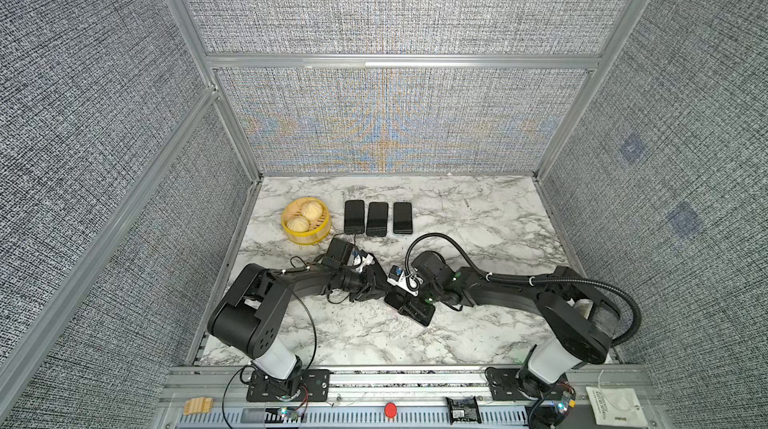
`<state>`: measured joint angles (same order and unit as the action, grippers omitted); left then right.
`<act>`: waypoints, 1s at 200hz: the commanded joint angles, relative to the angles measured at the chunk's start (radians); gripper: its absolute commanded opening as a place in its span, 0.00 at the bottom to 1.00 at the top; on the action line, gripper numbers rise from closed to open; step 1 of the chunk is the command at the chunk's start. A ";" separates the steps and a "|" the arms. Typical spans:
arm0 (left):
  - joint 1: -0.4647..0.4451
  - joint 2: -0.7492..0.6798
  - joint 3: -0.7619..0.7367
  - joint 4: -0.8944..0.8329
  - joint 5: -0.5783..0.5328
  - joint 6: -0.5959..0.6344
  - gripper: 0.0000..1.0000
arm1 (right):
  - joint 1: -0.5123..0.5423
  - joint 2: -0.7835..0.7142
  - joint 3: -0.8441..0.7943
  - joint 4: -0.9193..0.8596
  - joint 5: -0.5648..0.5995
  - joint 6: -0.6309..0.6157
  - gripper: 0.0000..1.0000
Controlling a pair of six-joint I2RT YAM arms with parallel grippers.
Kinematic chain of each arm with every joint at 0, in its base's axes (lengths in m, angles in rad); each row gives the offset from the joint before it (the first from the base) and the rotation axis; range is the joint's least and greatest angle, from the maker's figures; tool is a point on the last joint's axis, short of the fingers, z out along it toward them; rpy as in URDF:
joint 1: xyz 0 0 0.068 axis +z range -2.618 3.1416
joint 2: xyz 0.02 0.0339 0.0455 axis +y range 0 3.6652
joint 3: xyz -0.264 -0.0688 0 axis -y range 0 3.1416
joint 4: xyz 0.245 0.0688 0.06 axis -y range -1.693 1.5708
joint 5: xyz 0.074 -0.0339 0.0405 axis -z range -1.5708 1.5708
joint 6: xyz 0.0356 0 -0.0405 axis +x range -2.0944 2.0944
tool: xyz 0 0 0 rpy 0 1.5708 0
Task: Put the phone into the phone case
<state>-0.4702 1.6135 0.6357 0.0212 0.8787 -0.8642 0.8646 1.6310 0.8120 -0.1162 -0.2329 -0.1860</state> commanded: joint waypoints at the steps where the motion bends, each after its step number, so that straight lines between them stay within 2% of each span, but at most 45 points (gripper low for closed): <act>1: 0.001 0.002 0.009 -0.030 -0.024 0.023 0.32 | -0.001 -0.013 -0.003 0.024 -0.014 0.002 0.70; 45: 0.000 0.010 0.005 0.013 0.003 0.007 0.39 | -0.006 -0.030 -0.008 0.033 -0.014 0.002 0.70; 85: -0.001 0.026 -0.028 0.140 0.061 -0.037 0.39 | -0.006 -0.033 -0.002 0.056 -0.021 0.008 0.69; 140: -0.003 -0.007 -0.034 0.146 0.062 -0.024 0.24 | -0.006 -0.005 0.021 0.058 -0.032 0.006 0.69; 177: -0.003 -0.014 -0.041 0.152 0.067 -0.021 0.22 | -0.007 -0.002 0.027 0.062 -0.029 0.008 0.69; 200: -0.005 -0.013 -0.041 0.152 0.066 -0.019 0.17 | -0.007 -0.003 0.030 0.060 -0.029 0.008 0.69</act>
<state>-0.4713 1.6077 0.5919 0.1337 0.8917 -0.8856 0.8562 1.6257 0.8318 -0.0860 -0.2481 -0.1822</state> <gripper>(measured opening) 0.184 0.713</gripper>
